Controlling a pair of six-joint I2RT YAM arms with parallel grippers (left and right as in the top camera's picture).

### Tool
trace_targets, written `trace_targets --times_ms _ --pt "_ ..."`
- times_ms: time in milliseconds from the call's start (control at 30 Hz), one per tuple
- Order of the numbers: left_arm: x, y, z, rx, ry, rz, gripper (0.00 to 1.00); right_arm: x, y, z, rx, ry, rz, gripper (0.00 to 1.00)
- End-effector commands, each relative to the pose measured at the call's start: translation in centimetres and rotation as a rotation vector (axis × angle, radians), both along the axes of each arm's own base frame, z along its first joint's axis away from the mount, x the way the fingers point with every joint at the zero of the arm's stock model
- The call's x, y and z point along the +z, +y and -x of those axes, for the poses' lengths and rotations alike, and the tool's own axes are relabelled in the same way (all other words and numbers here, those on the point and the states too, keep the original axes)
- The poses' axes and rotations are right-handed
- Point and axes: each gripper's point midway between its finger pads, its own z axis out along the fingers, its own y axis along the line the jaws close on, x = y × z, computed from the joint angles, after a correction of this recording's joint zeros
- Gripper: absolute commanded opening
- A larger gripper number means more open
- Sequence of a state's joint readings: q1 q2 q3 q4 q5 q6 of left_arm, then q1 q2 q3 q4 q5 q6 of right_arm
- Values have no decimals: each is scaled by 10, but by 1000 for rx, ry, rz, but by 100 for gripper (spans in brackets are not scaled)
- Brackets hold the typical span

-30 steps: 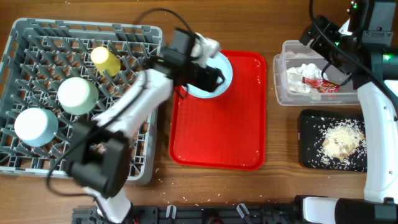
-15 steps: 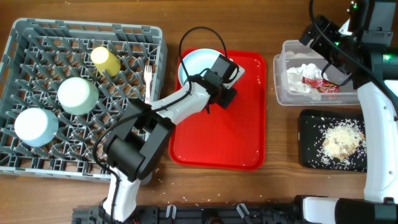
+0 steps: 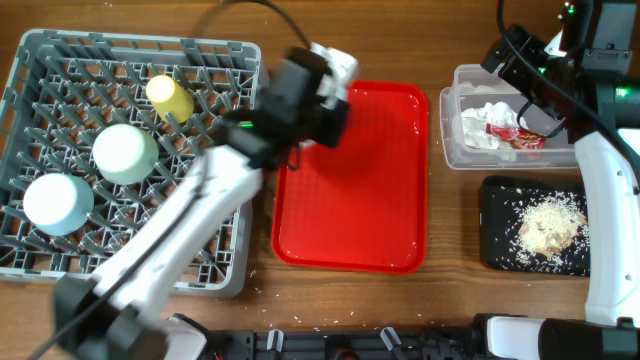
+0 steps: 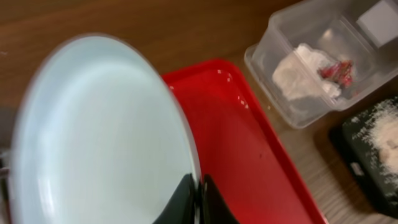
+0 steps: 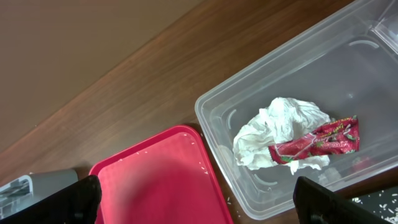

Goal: Sort waste into correct bins and load items into the dishwasher rack
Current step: 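Carry the plate into the rack and stand it upright, release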

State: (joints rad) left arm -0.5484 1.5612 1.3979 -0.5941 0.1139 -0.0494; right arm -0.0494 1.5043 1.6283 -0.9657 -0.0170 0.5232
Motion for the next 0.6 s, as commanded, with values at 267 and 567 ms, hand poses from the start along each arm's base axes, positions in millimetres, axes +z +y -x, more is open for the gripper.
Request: trace_targets --times_ms 267,567 --pt "58 176 6 140 240 587 4 4 -3 -2 -12 -10 12 100" --pt "22 204 -18 163 368 749 4 4 -3 -2 -12 -9 12 100"
